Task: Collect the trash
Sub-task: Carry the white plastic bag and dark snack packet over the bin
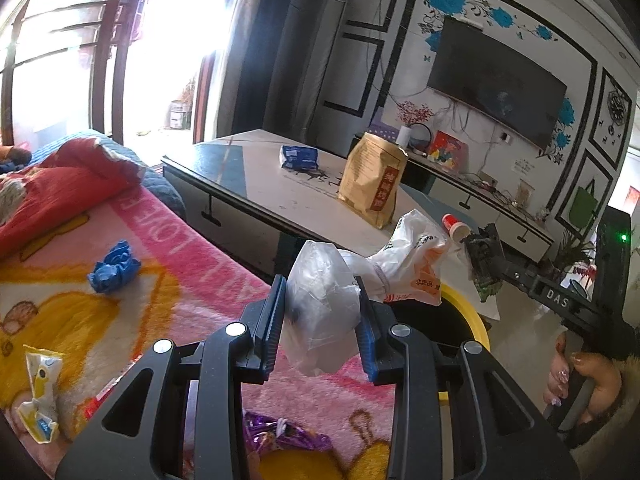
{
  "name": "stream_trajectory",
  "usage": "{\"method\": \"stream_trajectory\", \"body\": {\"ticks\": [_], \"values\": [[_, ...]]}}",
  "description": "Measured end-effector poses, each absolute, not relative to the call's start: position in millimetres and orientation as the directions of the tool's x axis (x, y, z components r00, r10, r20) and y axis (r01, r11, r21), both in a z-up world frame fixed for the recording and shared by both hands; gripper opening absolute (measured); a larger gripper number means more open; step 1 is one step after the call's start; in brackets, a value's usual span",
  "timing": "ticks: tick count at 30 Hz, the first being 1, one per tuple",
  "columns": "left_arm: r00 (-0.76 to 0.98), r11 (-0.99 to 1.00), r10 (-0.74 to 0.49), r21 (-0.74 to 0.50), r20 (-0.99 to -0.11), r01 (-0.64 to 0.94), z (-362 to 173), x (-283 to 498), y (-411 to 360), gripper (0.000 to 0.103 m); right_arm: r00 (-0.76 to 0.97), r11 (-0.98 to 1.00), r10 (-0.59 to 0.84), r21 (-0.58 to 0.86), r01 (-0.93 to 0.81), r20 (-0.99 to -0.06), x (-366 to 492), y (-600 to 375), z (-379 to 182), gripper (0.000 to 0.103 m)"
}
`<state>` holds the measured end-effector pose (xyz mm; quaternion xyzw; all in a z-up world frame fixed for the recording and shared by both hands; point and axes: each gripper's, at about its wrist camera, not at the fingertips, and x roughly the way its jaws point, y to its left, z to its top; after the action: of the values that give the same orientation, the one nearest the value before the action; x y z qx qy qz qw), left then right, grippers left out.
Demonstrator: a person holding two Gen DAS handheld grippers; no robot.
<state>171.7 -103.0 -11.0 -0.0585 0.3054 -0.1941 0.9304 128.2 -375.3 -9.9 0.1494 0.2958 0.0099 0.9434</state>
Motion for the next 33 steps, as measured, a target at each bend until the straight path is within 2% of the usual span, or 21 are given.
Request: {"method": "stream_trajectory", "body": {"ticks": [16, 33], "values": [[0.693, 0.898, -0.434, -0.213, -0.576, 0.386, -27.5, 183.7, -143.1, 0.031, 0.800, 0.937, -0.003, 0.277, 0.212, -0.600, 134.3, -412.5, -26.9, 0.022], [0.624, 0.886, -0.423, -0.157, -0.657, 0.436, -64.9, 188.8, -195.5, 0.031, 0.731, 0.914, -0.070, 0.250, 0.319, -0.678, 145.6, -441.4, -57.9, 0.022]]}}
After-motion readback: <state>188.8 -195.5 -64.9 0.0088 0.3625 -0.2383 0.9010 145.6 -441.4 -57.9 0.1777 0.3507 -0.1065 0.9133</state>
